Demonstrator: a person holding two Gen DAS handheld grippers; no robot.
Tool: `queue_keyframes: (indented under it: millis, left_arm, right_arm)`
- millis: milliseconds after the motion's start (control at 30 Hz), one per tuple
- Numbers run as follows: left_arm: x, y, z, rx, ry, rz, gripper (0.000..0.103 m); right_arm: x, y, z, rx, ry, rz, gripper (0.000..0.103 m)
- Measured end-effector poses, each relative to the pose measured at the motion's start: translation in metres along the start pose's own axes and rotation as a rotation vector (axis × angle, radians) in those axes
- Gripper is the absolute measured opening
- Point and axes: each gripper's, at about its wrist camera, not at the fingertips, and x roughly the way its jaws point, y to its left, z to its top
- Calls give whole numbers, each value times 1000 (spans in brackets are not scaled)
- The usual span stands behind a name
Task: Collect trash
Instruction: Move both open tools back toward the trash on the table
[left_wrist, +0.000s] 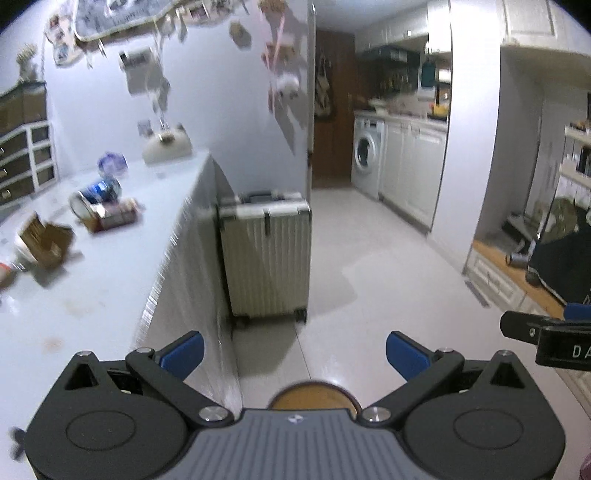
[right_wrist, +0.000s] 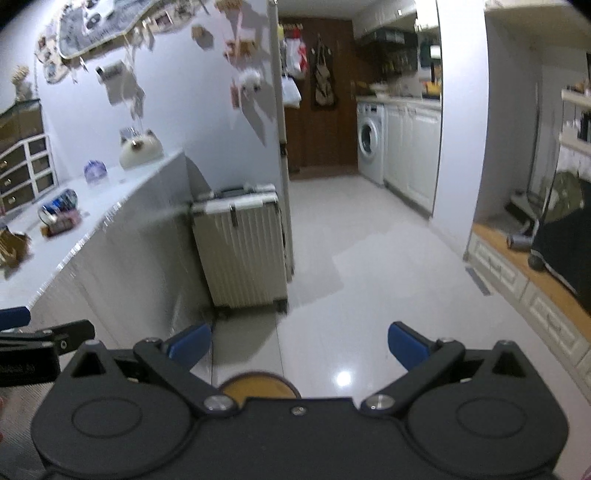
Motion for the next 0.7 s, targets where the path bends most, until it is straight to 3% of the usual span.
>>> queue_keyframes:
  millis: [367, 700]
  left_arm:
    - [-60, 47, 23, -34, -151, 87, 103]
    - [-75, 107, 26, -55, -178, 180, 103]
  right_arm:
    - [-33, 42, 25, -18, -125, 104, 103]
    - [-29, 102, 45, -35, -169, 231, 103]
